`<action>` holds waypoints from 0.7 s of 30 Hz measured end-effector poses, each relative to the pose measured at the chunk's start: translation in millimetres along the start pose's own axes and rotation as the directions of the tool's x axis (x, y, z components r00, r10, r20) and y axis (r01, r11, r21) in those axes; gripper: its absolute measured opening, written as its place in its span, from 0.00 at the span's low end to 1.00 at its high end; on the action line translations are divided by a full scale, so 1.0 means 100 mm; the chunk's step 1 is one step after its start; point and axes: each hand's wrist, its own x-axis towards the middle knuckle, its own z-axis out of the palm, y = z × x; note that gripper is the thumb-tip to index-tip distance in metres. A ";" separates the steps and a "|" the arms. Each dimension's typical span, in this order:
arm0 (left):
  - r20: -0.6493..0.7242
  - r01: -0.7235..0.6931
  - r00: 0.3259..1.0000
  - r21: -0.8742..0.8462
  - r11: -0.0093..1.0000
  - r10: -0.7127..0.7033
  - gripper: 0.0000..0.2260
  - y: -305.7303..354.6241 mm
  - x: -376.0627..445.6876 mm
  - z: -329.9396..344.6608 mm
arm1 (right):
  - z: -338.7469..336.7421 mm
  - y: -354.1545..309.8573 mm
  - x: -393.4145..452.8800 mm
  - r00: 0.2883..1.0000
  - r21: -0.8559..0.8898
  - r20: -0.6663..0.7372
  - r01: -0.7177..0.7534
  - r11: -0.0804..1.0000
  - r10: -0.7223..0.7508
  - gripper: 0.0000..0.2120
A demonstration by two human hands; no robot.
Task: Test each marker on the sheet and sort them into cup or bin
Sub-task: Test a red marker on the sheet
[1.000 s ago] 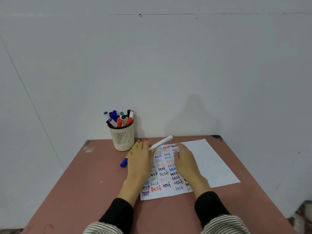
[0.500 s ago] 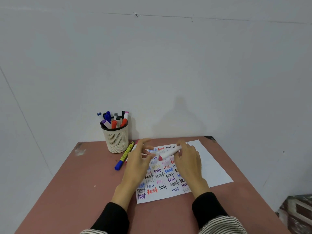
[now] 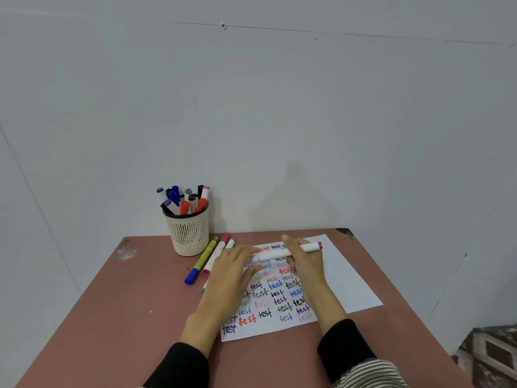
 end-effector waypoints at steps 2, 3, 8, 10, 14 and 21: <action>0.060 -0.033 0.998 0.015 0.999 0.032 0.09 0.06 -0.02 0.03 | 0.00 0.00 0.00 0.999 0.011 0.029 -0.040 0.999 0.040 0.16; 0.095 -0.019 0.995 -0.014 1.000 0.020 0.07 0.09 -0.03 0.03 | 0.00 0.01 0.01 0.998 0.028 0.035 -0.059 0.998 0.058 0.15; 0.216 0.001 0.976 -0.049 0.999 0.009 0.11 0.16 -0.03 0.03 | -0.03 -0.02 0.04 0.990 0.143 0.038 -0.140 0.980 0.136 0.16; 0.240 0.026 0.971 -0.095 0.995 -0.002 0.13 0.18 -0.04 0.05 | -0.06 -0.01 0.07 0.986 0.169 0.039 -0.164 0.972 0.159 0.16; 0.240 0.093 0.970 -0.231 0.969 -0.036 0.14 0.24 -0.08 0.08 | -0.10 -0.02 0.10 0.986 0.193 0.049 -0.163 0.967 0.156 0.14; 0.238 0.155 0.967 -0.282 0.947 -0.088 0.10 0.15 -0.05 0.11 | -0.17 -0.03 0.08 0.976 -0.002 0.155 -0.153 0.988 0.152 0.14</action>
